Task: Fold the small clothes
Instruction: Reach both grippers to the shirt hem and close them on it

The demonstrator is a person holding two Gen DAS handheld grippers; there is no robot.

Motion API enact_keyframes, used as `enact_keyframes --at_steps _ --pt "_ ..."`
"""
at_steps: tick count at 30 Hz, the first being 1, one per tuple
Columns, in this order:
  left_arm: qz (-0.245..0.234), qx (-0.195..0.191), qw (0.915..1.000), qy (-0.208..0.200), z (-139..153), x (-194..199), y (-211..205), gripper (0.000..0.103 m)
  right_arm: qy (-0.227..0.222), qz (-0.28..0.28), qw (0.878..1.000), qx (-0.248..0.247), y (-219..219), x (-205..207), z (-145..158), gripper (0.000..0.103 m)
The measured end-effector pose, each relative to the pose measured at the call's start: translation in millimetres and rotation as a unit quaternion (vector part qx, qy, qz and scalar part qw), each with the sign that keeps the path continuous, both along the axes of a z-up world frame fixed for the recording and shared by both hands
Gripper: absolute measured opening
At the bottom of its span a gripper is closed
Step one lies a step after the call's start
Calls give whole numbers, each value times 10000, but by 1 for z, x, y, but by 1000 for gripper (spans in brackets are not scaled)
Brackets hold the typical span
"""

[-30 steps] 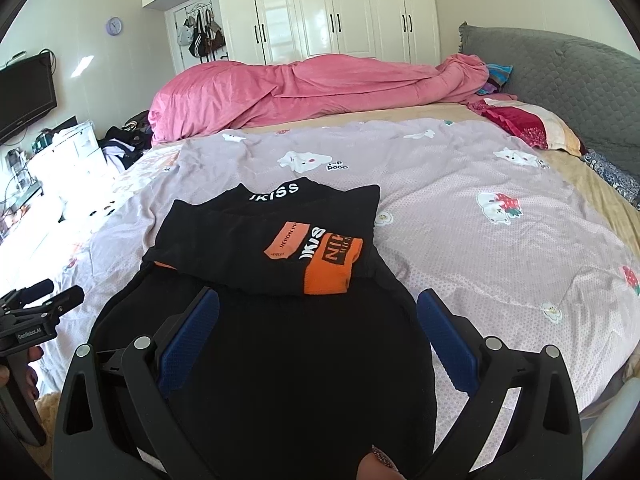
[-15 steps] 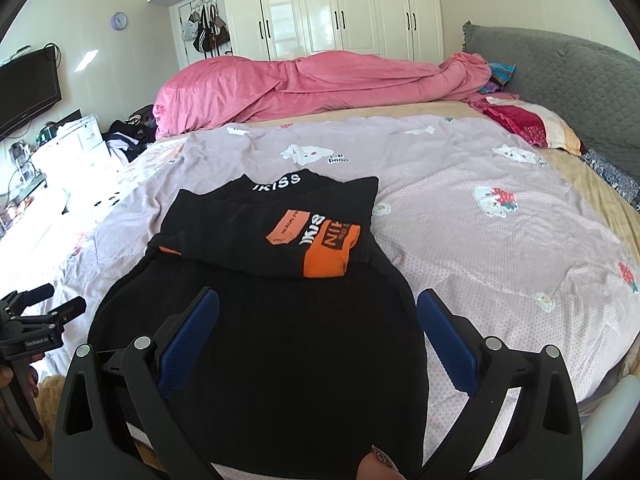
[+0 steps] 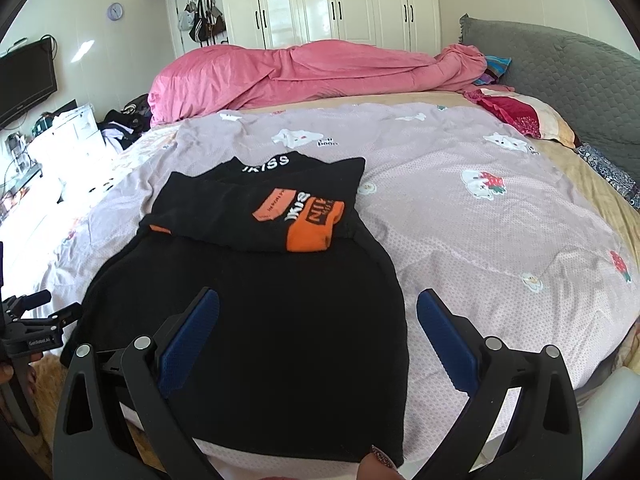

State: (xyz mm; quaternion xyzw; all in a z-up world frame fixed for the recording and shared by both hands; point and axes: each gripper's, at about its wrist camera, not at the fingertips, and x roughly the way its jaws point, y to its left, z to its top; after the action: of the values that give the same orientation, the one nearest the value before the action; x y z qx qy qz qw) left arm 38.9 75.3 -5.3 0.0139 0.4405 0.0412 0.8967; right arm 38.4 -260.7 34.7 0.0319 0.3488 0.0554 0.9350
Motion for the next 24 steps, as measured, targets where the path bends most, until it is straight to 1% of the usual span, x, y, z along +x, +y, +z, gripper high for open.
enact_keyframes --at_steps 2,5,11,15,19,24 --pt "40 -135 9998 151 -7 0 6 94 66 -16 9999 -91 -3 -4 -6 99" --pt "88 -427 9988 206 -9 -1 14 94 205 -76 9996 -159 -10 -9 -16 99" --pt "78 -699 9968 369 -15 -2 21 94 483 -160 9985 -202 -30 -24 -36 99" --pt "6 -715 9966 412 -15 -5 23 94 692 -182 9973 -160 -42 -36 -51 99" --pt "35 -763 9965 329 -13 -12 29 94 873 -190 9958 -181 -46 -42 -63 99" --pt "1 -769 9963 392 -13 -17 35 94 947 -74 9954 -82 -43 -45 -70 99"
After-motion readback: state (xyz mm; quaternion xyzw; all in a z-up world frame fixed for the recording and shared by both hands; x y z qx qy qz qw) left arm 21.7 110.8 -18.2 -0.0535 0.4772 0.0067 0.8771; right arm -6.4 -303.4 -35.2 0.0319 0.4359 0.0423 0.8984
